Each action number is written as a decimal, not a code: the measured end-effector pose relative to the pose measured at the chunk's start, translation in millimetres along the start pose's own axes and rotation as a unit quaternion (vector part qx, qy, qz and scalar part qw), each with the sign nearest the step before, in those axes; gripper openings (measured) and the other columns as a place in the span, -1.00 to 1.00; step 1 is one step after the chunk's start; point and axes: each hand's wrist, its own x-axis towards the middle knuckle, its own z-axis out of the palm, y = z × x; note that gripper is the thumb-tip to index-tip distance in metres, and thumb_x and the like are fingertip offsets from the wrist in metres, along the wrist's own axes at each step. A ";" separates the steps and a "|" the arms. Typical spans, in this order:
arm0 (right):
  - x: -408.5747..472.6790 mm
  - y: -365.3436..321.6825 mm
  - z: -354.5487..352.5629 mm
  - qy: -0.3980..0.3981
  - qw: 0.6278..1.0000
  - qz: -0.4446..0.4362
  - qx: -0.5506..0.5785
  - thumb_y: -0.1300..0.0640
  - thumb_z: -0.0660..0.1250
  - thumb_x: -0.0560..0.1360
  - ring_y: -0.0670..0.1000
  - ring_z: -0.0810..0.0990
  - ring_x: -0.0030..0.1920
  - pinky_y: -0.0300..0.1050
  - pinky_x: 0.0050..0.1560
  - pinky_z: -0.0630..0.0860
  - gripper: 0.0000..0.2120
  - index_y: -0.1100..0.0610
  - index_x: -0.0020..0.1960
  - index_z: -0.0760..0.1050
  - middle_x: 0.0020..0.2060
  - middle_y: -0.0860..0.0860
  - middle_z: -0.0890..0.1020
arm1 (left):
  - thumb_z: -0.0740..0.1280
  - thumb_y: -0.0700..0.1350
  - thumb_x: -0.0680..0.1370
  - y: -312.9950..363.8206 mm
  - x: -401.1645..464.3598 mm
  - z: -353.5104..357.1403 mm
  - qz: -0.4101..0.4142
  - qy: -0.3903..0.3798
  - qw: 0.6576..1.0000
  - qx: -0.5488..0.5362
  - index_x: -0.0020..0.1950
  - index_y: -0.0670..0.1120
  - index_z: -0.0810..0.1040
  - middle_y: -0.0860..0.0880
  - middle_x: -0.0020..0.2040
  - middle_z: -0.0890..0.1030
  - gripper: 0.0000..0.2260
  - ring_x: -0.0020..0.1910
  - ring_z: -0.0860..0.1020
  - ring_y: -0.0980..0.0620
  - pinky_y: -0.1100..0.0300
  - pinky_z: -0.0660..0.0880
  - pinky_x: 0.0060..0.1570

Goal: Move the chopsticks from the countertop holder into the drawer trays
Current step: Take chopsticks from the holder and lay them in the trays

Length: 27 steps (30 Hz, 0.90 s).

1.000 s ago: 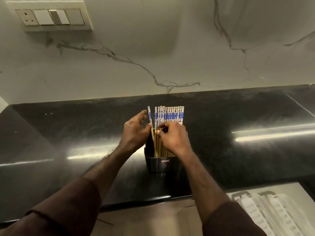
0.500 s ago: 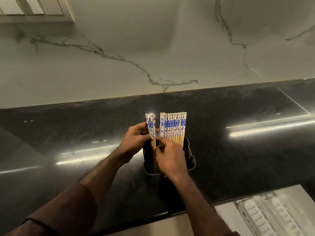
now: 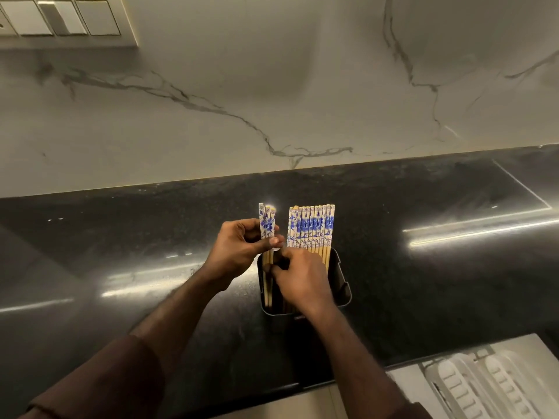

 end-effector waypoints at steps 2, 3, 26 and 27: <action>-1.2 -1.5 -3.9 -0.004 1.000 -0.013 0.013 0.12 0.38 0.53 -0.13 0.65 -0.15 -0.16 -0.08 0.63 -0.86 0.05 0.07 0.64 -0.09 -0.06 0.71 | 0.40 -0.39 0.45 7.7 -2.8 -1.4 0.005 -0.006 1.000 -0.003 0.04 -0.23 0.62 -0.14 -0.11 0.72 -0.80 -0.07 0.70 -0.04 0.20 0.61 -0.06; -2.4 -2.6 -6.6 -0.005 1.000 -0.024 0.019 0.12 0.38 0.53 -0.14 0.65 -0.14 -0.16 -0.06 0.63 -0.86 0.05 0.07 0.64 -0.09 -0.05 0.71 | 0.40 -0.39 0.45 13.1 -4.1 -1.9 0.010 -0.007 1.000 -0.004 0.05 -0.23 0.61 -0.15 -0.10 0.72 -0.80 -0.05 0.70 -0.06 0.16 0.62 -0.04; -112.6 -19.0 -73.4 -0.141 0.920 -0.059 0.360 0.27 0.29 0.57 0.17 0.70 0.01 0.12 0.04 0.65 -0.73 0.09 0.25 0.51 -0.02 0.14 0.71 | 0.36 -0.42 0.47 156.2 -98.5 16.9 0.241 0.058 0.965 0.079 0.43 0.05 0.31 -0.12 -0.02 0.67 -0.36 -0.15 0.71 -0.10 -0.04 0.66 -0.16; -123.2 -18.2 -74.1 -0.145 0.916 -0.056 0.369 0.27 0.29 0.57 0.18 0.70 0.02 0.13 0.05 0.64 -0.74 0.08 0.22 0.52 -0.02 0.15 0.71 | 0.37 -0.43 0.47 157.2 -106.9 18.3 0.241 0.053 0.966 0.074 0.43 0.05 0.31 -0.13 -0.02 0.67 -0.36 -0.15 0.70 -0.11 -0.05 0.66 -0.16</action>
